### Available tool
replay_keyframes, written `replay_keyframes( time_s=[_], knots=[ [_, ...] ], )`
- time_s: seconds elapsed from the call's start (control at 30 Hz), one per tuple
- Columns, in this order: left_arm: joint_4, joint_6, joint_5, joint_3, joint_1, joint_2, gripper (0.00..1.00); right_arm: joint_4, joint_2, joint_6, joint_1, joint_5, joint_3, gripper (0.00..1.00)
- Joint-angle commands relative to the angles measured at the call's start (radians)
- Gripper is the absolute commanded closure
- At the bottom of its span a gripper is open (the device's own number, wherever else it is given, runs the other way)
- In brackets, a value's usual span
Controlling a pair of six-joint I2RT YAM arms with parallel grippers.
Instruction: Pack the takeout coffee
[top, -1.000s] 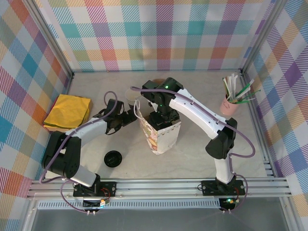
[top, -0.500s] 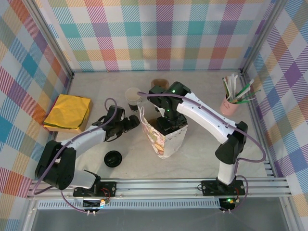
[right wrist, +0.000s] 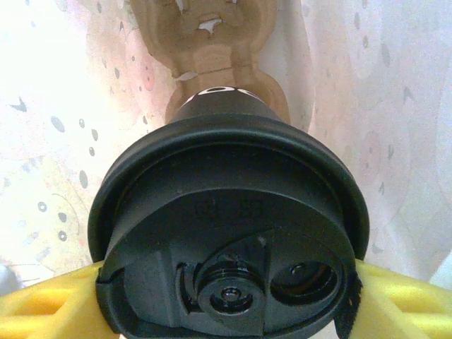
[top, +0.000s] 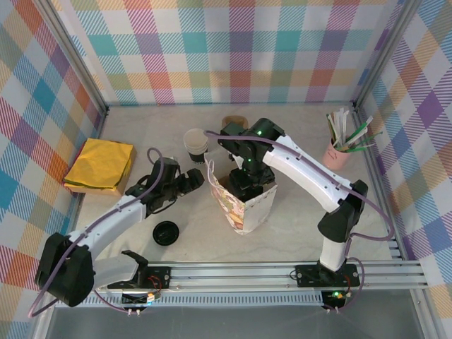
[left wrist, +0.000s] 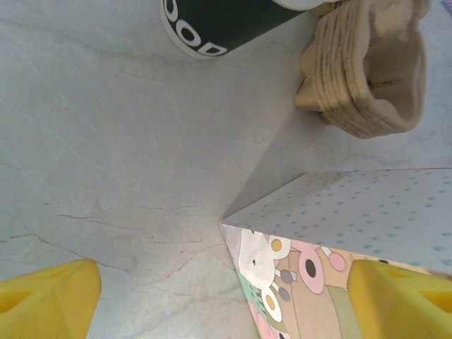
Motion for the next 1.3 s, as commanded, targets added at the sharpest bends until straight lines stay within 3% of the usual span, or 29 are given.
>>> replay_keyframes(
  time_s=[0.0, 0.73, 1.27],
  knots=[
    [-0.088, 0.010, -0.048, -0.010, -0.001, -0.066, 0.09, -0.176, 0.033, 0.035, 0.007, -0.020, 0.022, 0.30],
    [-0.350, 0.086, -0.106, 0.085, -0.001, -0.385, 0.00, -0.162, 0.071, 0.048, 0.007, -0.005, 0.004, 0.31],
    [-0.420, 0.174, 0.007, 0.089, -0.001, -0.600, 0.00, -0.159, 0.068, 0.025, 0.007, -0.008, -0.001, 0.31]
  ],
)
